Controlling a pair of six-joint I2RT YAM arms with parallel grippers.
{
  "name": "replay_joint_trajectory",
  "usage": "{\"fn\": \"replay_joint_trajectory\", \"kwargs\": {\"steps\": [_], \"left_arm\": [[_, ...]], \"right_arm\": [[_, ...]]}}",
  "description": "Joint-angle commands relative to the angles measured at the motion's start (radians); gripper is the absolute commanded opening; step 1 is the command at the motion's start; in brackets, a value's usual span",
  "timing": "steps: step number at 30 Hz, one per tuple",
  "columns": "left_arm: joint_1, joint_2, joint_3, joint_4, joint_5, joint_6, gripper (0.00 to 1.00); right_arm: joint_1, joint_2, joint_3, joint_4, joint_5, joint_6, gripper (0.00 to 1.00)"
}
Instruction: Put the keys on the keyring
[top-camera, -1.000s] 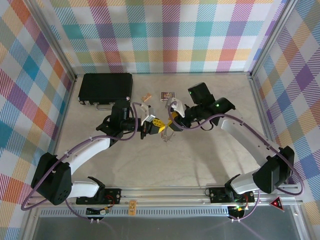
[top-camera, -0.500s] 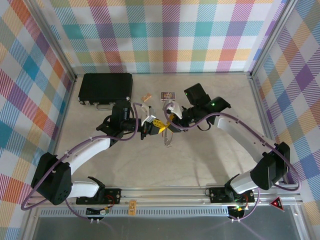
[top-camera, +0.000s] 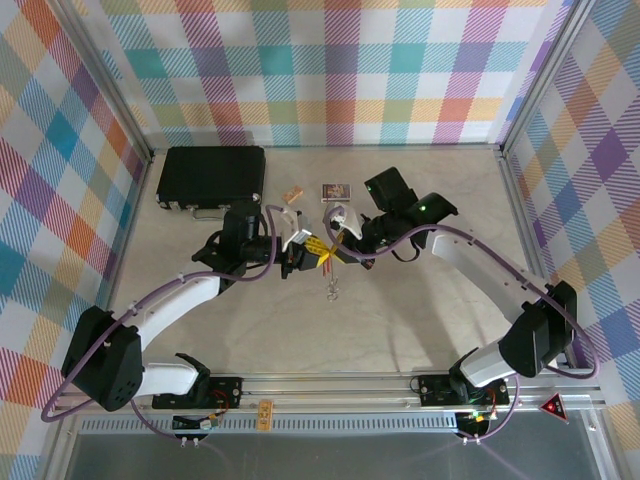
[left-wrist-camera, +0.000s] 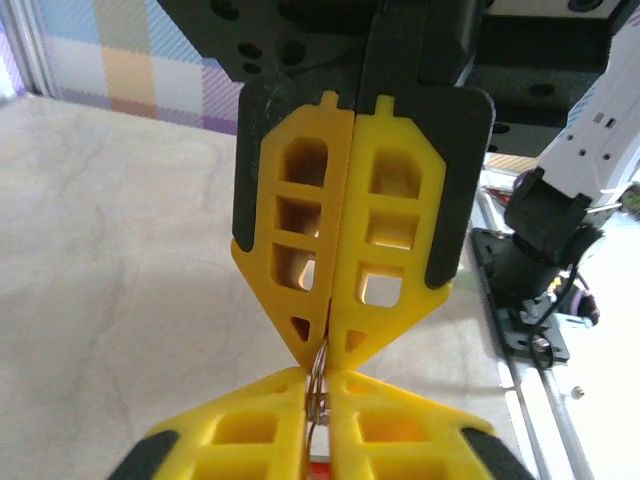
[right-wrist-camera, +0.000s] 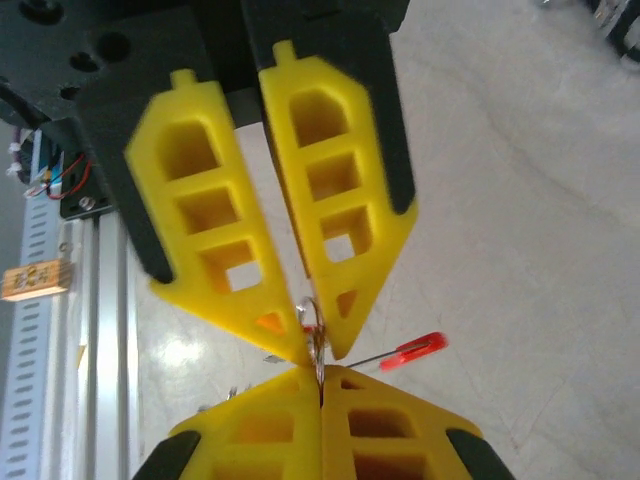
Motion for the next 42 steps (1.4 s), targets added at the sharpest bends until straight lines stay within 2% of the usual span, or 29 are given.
{"fn": "replay_joint_trajectory", "kwargs": {"steps": [1,7,14,23,35,37,41,42], "left_arm": [[-0.018,-0.071,-0.008,0.096,-0.011,-0.014,0.21],[-0.015,-0.111,-0.054,0.218,-0.026,-0.094,0.26],[-0.008,-0.084,-0.049,0.25,0.0,-0.132,0.28],[-0.006,-0.068,-0.059,0.337,0.033,-0.186,0.29],[0.001,-0.086,-0.087,0.438,0.044,-0.235,0.29],[0.001,-0.081,-0.088,0.451,0.054,-0.243,0.24],[0.001,-0.058,-0.078,0.456,0.089,-0.256,0.0],[0.001,-0.054,-0.077,0.455,0.094,-0.256,0.0]], "right_arm": [[0.002,-0.079,-0.062,0.144,0.001,0.025,0.0],[-0.033,-0.206,-0.201,0.403,-0.059,0.124,0.0],[-0.072,-0.303,-0.313,0.651,-0.15,0.242,0.0],[-0.077,-0.33,-0.341,0.725,-0.199,0.299,0.0],[-0.077,-0.319,-0.352,0.728,-0.243,0.316,0.0],[-0.078,-0.318,-0.353,0.731,-0.248,0.321,0.0],[-0.077,-0.321,-0.359,0.751,-0.247,0.331,0.0],[-0.077,-0.324,-0.362,0.757,-0.245,0.333,0.0]]}}
